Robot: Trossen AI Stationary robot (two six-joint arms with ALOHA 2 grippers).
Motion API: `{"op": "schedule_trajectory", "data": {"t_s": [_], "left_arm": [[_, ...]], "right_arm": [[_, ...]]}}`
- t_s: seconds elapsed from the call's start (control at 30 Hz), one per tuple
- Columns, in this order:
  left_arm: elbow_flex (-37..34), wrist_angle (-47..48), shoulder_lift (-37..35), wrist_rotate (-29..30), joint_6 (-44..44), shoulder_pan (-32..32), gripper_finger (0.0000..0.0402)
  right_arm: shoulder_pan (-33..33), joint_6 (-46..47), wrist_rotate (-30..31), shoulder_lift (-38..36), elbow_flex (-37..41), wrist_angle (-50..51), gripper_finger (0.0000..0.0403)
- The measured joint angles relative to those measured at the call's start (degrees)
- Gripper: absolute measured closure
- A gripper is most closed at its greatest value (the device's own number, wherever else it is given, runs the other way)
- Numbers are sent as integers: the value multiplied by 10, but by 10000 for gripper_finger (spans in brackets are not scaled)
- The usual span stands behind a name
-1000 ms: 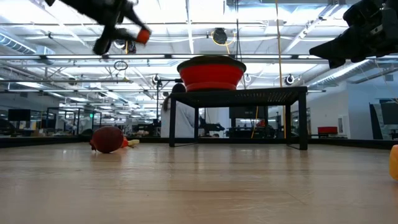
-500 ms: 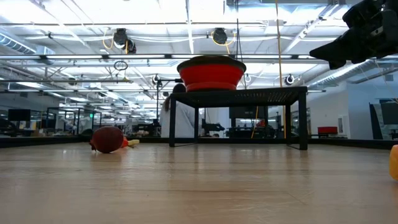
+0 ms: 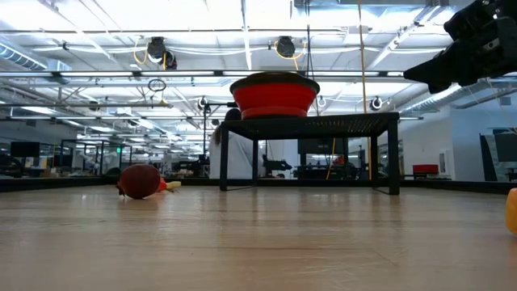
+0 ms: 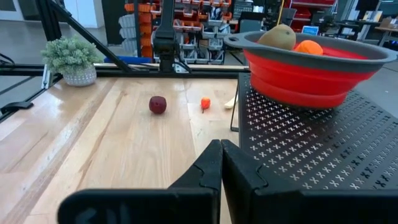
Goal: Pick & Place Fruit
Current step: Put the pear into the strainer bowl on the shelf
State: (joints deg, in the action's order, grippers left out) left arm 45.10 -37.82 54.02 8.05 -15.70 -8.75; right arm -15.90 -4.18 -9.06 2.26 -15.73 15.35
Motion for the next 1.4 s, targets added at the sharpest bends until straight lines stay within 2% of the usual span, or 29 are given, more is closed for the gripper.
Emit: {"op": "schedule_trajectory", "data": {"t_s": [0.1, 0.33, 0.5, 0.6, 0.7, 1.07, 1.17, 1.4], "left_arm": [[0, 0, 0, 28, -33, -1, 289], [0, 0, 0, 192, -188, 0, 289], [0, 1, 0, 252, -260, 0, 289], [0, 7, 1, 244, -257, -1, 289], [0, 7, 17, 226, -216, -8, 289], [21, 15, 120, 220, -84, -14, 289], [65, 74, 148, 220, -69, -2, 289], [229, 326, 236, 178, -48, 44, 289]], "right_arm": [[0, 0, 0, 0, 0, 0, 403], [0, 0, 0, 0, 0, 0, 403], [0, 0, 0, 0, 0, 0, 403], [0, 0, 0, 0, 0, 0, 403], [0, 0, 0, 0, 0, 0, 403], [0, 0, 0, 0, 0, 0, 403], [0, 0, 0, 0, 0, 0, 403], [0, 0, 0, 0, 0, 0, 403]]}}
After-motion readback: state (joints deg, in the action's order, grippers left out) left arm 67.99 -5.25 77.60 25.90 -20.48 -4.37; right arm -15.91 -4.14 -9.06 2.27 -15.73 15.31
